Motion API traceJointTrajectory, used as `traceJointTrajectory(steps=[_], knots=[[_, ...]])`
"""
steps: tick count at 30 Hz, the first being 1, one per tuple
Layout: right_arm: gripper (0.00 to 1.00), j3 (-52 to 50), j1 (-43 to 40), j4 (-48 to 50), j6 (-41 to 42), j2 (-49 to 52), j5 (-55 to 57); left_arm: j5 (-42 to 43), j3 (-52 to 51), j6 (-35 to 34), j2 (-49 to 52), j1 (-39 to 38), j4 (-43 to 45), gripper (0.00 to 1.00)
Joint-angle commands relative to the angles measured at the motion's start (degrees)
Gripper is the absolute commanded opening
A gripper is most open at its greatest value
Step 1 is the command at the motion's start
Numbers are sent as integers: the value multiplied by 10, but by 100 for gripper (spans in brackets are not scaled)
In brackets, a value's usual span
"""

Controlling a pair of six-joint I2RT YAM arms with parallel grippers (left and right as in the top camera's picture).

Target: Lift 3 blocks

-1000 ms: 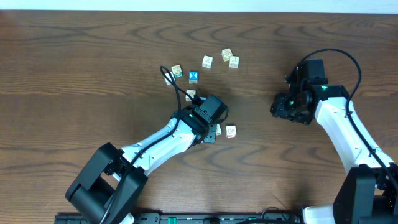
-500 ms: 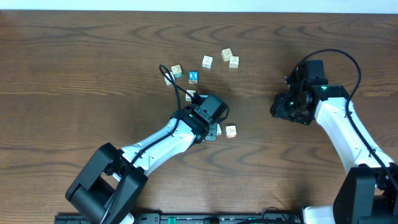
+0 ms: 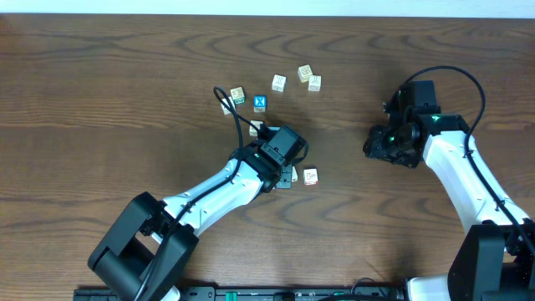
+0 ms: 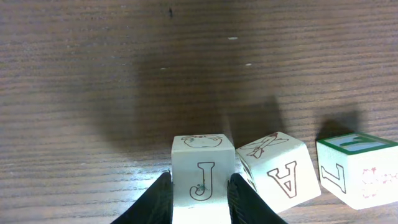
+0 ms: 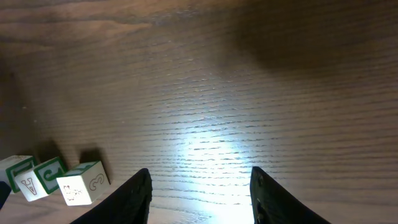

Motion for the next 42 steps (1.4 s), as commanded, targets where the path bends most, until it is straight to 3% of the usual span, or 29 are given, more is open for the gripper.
traceJointTrajectory(steps=[1,21,23,27,36,42], knots=[[48,-4,-3,0,-7,0,3,-7,12,-12,-7,0,-12,30],[49,-4,-3,0,-7,0,4,-1,12,-14,-7,-20,-23,28],[49,-4,-3,0,-7,0,4,-2,12,-13,-7,-19,-23,36],[49,-4,-3,0,-7,0,8,-8,12,-13,-7,-19,-23,42],[51,-5,-3,0,-7,0,10,-37,12,-13,-27,-18,-23,44],[50,-30,-3,22,-7,0,12,-92,13,-7,-125,-18,-24,51]])
